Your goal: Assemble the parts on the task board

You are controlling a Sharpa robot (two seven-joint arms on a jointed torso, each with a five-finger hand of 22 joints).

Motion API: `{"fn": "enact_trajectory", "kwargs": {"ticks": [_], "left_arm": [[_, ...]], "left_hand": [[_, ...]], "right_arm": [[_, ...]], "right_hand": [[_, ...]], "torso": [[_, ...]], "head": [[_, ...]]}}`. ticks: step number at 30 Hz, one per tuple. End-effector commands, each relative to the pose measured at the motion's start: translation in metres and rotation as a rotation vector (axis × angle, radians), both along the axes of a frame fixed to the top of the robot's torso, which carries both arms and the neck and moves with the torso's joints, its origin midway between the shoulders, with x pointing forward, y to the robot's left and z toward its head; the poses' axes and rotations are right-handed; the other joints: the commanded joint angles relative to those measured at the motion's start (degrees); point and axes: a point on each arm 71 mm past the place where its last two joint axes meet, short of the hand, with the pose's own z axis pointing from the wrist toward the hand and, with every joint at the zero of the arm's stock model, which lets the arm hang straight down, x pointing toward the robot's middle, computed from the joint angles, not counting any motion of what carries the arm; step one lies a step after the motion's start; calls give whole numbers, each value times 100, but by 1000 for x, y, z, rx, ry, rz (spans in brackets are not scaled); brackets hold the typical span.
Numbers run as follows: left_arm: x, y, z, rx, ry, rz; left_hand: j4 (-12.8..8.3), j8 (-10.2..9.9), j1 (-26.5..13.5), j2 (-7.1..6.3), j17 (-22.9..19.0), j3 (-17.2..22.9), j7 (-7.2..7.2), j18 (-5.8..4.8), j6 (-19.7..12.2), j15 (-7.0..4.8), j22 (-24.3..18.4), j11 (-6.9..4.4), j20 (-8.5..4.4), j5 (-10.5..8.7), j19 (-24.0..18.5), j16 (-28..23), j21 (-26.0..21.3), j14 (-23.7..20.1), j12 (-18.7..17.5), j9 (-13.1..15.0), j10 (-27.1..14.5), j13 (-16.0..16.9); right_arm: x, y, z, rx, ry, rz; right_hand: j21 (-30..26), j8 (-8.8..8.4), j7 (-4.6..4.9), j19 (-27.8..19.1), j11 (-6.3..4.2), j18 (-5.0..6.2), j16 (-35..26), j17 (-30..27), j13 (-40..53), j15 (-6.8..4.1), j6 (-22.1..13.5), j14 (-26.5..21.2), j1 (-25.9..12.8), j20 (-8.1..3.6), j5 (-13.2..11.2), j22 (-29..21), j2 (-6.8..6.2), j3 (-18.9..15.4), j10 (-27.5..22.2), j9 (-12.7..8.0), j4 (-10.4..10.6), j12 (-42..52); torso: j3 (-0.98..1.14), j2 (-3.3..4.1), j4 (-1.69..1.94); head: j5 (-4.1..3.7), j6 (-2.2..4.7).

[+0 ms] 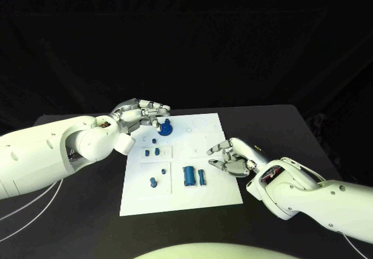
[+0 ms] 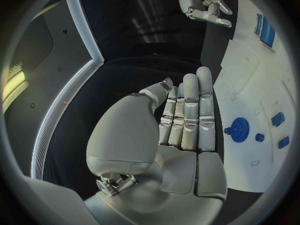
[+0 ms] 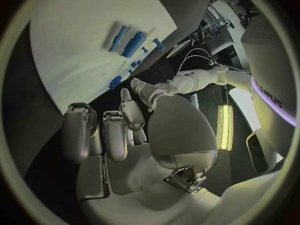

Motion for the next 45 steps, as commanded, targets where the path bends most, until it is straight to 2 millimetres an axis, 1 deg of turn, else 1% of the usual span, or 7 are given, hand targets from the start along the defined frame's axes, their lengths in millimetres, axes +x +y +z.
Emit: {"fn": "enact_trajectory", "kwargs": {"ticks": [1,8,22,25,30,34,45], "left_arm": [[4,-2,-2,-26,-29,19],[21,1,-16,-62,-45,143],[44,2,-49,-124,-56,380],[45,0,-53,-128,-59,402],[41,-5,-54,-87,-27,337],[36,-10,-54,-73,-38,356],[-3,-36,-50,11,-115,467]], "left_hand": [[22,22,-24,48,-10,-26,2,74,-47,-3,-11,6,28,22,-3,22,-33,-31,28,-8,-48,-6],[109,30,-128,38,-38,-104,-2,74,-72,6,-38,3,42,19,-10,35,-73,-51,83,-18,-45,-7],[540,-61,-258,61,-1419,-620,155,-179,-507,660,-1549,336,822,17,-2033,-2768,-2521,-1956,-233,-214,-515,-427],[570,-136,-169,124,-1690,-808,143,-53,-608,748,-1938,407,1011,21,-2042,-3416,-2959,-1865,-517,-299,-563,-556],[18,-662,-3017,543,-1964,-1449,-278,-365,-2658,414,-2629,32,414,-365,-3750,-4110,-3291,-3688,-1072,-692,-2580,-919],[18,-662,-3730,543,-2381,-1605,-389,-447,-3170,331,-2796,-58,262,-365,-4180,-4271,-3368,-4148,-1208,-692,-3078,-919],[18,-662,-5164,543,-2381,-1922,-989,-572,-4196,-142,-3127,-595,-46,-365,-5045,-4596,-3794,-5072,-1476,-692,-4095,-919]], "right_arm": [[19,-13,2,171,94,-74],[74,-38,-2,407,302,-204],[138,-54,3,629,373,-263],[142,-55,2,639,374,-266],[138,-56,2,578,331,-313],[129,-50,3,631,318,-329],[83,-30,11,838,271,-436]], "right_hand": [[-695,-27,30,-24,22,213,-326,579,-19,52,-110,314,46,64,-88,670,-32,-225,-398,-44,79,-635],[-4964,75,106,-1568,149,839,-3432,-2143,-1914,179,-383,-1128,494,186,-23,-1393,119,-607,-2130,-144,273,-3349],[-7227,-41,199,-3042,563,854,-7926,-5679,-6137,879,-462,-2431,778,977,-48,-5005,250,-901,-1880,-440,675,-5994],[-7212,-39,200,-3048,602,875,-8124,-6093,-6582,899,-478,-2263,820,1001,-43,-5555,317,-1089,-1777,-525,684,-6102],[-7570,-412,-170,-5073,256,498,-8490,-6629,-6931,630,-2542,-4591,-2058,482,-293,-6296,581,-1748,-4058,-1110,301,-6619],[-7570,-412,-264,-5566,173,404,-8490,-6759,-7017,177,-3046,-5156,-2766,353,-716,-6475,581,-1909,-4615,-1110,301,-6619],[-7570,-412,-798,-6580,-298,217,-8490,-7021,-7492,177,-4083,-6320,-4215,88,-716,-6841,581,-2239,-5759,-1110,301,-6619]], "torso": [[-62,-127,0],[-191,-373,-1],[-241,-697,22],[-223,-714,45],[-213,-661,69],[-157,-672,217],[-7,-701,609]], "head": [[-21,125],[14,579],[240,1047],[265,1032],[198,1028],[104,1035],[-146,1051]]}}
